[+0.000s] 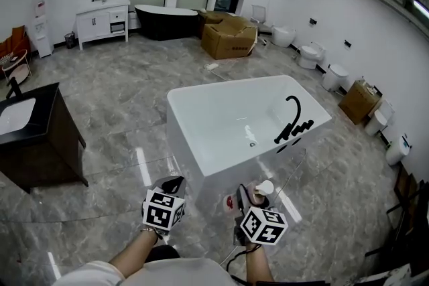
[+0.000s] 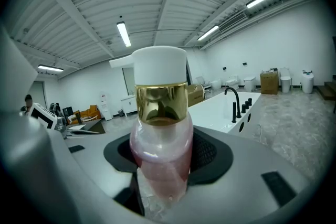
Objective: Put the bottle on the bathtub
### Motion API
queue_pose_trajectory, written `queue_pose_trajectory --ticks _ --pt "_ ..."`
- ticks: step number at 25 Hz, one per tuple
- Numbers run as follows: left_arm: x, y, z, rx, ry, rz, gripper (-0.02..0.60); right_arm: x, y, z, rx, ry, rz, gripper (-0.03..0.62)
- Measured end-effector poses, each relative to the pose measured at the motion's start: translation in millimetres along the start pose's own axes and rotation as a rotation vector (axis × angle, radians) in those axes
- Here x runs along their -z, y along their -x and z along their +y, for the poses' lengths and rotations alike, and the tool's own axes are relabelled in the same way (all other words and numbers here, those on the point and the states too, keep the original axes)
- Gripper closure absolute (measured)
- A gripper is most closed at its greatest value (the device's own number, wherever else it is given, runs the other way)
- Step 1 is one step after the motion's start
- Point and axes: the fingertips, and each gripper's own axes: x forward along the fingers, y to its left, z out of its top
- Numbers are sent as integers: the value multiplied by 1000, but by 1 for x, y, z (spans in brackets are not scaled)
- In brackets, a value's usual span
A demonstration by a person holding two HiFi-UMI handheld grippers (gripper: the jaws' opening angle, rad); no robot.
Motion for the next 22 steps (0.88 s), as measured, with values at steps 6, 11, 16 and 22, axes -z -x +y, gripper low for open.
queue_pose_trajectory --ticks 6,11,16,22 --pt "-1 -4 5 -11 2 5 565 6 -6 -7 7 -15 17 362" --pt "3 -14 9 -14 11 19 565 9 -15 -11 7 -13 36 362" --pt "-9 -37 10 3 -1 7 565 1 -32 -21 19 -7 29 362" --pt "-26 -71 15 23 -15 -7 565 -10 -60 -36 38 -9 16 362"
